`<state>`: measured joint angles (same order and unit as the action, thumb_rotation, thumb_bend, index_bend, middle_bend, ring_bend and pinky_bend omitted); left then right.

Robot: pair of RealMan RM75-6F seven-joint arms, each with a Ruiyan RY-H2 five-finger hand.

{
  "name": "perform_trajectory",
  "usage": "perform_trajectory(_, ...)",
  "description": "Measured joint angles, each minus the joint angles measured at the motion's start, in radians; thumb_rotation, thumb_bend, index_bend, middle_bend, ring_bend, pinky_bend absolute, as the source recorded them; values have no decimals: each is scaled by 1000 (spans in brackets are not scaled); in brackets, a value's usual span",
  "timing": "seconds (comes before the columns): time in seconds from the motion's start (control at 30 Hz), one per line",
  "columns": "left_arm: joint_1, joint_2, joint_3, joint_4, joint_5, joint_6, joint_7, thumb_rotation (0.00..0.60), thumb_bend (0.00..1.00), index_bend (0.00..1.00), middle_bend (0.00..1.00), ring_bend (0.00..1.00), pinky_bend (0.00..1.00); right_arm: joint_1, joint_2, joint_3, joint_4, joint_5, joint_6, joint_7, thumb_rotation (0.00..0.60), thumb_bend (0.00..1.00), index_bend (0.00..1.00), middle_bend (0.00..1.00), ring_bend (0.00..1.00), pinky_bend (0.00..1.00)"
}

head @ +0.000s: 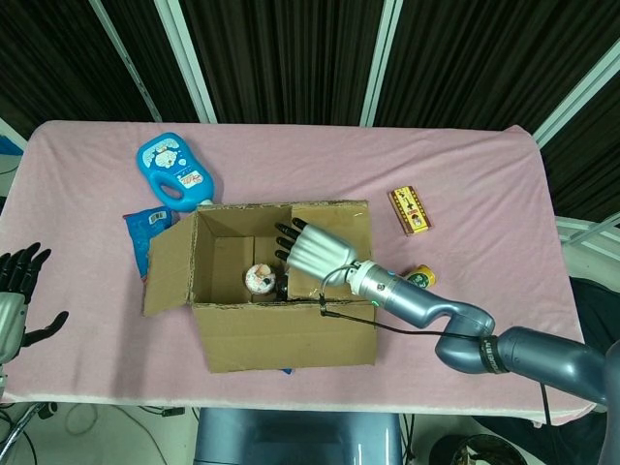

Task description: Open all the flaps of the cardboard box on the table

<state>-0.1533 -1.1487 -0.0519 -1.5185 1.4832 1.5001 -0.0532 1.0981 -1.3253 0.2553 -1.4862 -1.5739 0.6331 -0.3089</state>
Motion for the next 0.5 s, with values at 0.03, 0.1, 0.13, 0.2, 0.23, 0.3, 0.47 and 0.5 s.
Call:
perform_trajectory(0.03, 0, 0, -2, 0, -2, -1, -1, 600, 194, 0, 0, 0, 0, 10, -5, -5, 11, -4, -6, 1, 600, 940, 327, 283, 129, 232)
perform_trajectory(0.1, 1, -2, -7, -1, -8, -1, -2, 600, 195, 0, 0, 0, 0, 26, -14, -12, 27, -9, -12, 4, 600, 940, 330, 284, 129, 232)
perform_trajectory(0.13, 1, -3, -9, -1, -11, -1, -2, 600, 194, 0, 0, 0, 0, 35, -20, -17, 37, -14, -13, 6, 600, 940, 331, 285, 129, 232)
perform_trajectory(0.2, 3, -7, -16, 0, -15, 4, -2, 600, 194, 0, 0, 0, 0, 45, -26, -25, 50, -25, -12, 8, 600, 939, 338, 290, 129, 232)
perform_trajectory(0.23, 4, -8, -18, 0, -16, 5, -3, 600, 194, 0, 0, 0, 0, 49, -28, -29, 56, -30, -13, 8, 600, 939, 352, 300, 129, 232)
perform_trajectory(0.3, 5, -9, -19, 1, -16, 5, -5, 600, 194, 0, 0, 0, 0, 63, -29, -42, 68, -45, -18, 2, 600, 939, 383, 324, 130, 232)
perform_trajectory(0.47, 5, -8, -20, -1, -16, 2, -2, 600, 194, 0, 2, 0, 0, 84, -24, -71, 82, -74, -28, -20, 600, 939, 481, 415, 170, 232)
perform_trajectory(0.5, 6, -8, -21, -2, -16, 2, -1, 600, 194, 0, 2, 0, 0, 86, -22, -77, 83, -81, -27, -25, 600, 939, 487, 423, 172, 232)
